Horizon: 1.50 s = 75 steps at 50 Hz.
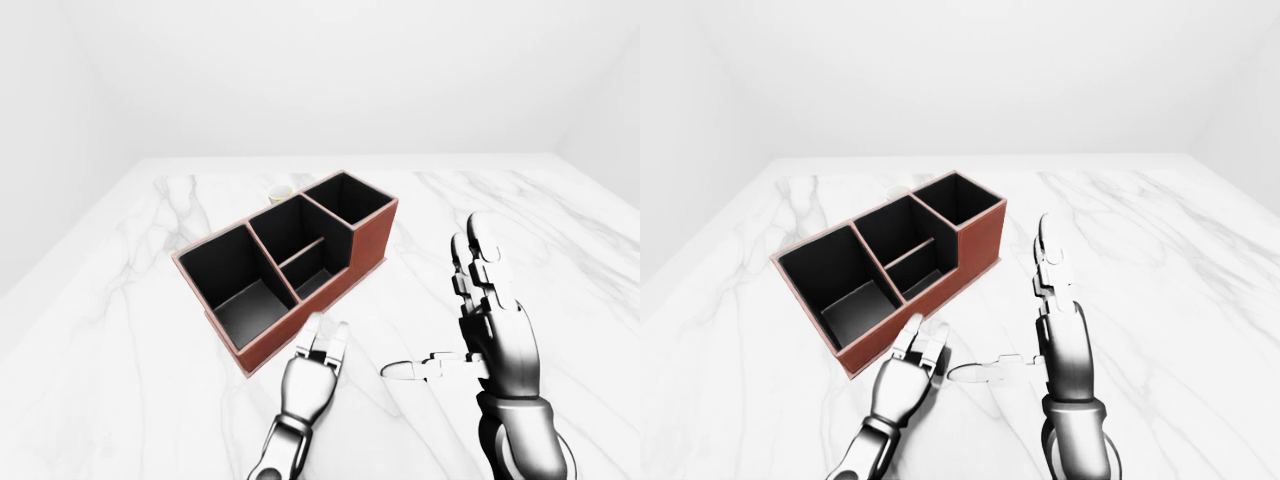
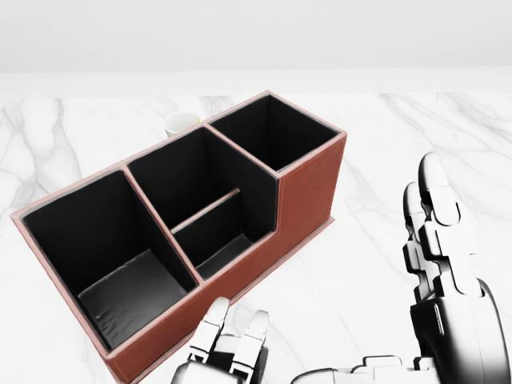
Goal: Pick up the book and place it in the left compartment of the caddy.
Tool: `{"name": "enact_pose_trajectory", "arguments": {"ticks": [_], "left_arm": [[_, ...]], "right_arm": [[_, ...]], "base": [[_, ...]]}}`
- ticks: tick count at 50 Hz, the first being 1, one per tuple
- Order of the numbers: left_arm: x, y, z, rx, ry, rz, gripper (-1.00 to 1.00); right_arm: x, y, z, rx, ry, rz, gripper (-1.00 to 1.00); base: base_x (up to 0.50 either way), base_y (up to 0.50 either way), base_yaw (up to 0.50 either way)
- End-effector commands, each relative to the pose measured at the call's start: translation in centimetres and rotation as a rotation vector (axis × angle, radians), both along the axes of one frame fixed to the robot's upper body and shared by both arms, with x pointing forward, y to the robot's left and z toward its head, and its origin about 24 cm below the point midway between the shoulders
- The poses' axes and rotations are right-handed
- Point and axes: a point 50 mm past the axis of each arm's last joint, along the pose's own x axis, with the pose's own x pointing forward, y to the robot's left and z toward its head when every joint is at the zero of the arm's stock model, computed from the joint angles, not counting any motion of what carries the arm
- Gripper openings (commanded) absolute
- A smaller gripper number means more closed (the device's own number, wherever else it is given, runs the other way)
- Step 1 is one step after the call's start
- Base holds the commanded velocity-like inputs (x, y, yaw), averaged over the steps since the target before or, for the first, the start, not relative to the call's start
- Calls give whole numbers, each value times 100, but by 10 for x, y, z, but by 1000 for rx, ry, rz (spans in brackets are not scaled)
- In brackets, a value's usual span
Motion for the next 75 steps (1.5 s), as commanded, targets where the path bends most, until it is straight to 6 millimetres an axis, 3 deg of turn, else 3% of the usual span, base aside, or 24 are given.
{"name": "enact_pose_trajectory", "arguments": {"ticks": [1, 12, 13, 14, 15, 35, 42, 45, 53, 62, 75], "left_arm": [[-2, 4, -13, 21, 90, 19, 100], [-3, 5, -21, 22, 128, 32, 100], [-3, 5, -20, 23, 139, 33, 69], [-4, 5, -23, 25, 142, 33, -40], [-4, 5, -24, 24, 139, 33, -100], [-4, 4, -20, 6, 126, 32, -100], [-1, 2, 13, -79, -5, 36, -100], [-1, 4, 48, -149, -145, 36, -100], [-10, 9, 105, -276, -347, 37, -100], [-18, 11, 127, -337, -415, 27, -100], [-44, 11, 163, -444, -531, -36, -100]], "right_arm": [[0, 0, 0, 0, 1, 0, 100], [0, 0, 0, -1, 1, 1, 100], [0, 0, 0, 0, 1, 0, 100], [0, 0, 0, 0, 1, 0, 100], [0, 0, 0, 0, 1, 0, 100], [-1, 1, 0, -1, -1, 3, 100], [-1, 1, 1, -1, -3, 2, 100], [0, 1, 0, 0, -2, 1, 100], [0, 1, 0, -1, -1, 4, 100], [-1, -1, 0, 5, 1, -6, 100], [-1, -1, 1, 1, -2, -2, 100]], "base": [[0, 0, 0], [0, 0, 0], [0, 0, 0], [0, 0, 0], [0, 0, 0], [0, 0, 0], [0, 0, 0], [0, 0, 0], [0, 0, 0], [0, 0, 0], [0, 0, 0]]}}
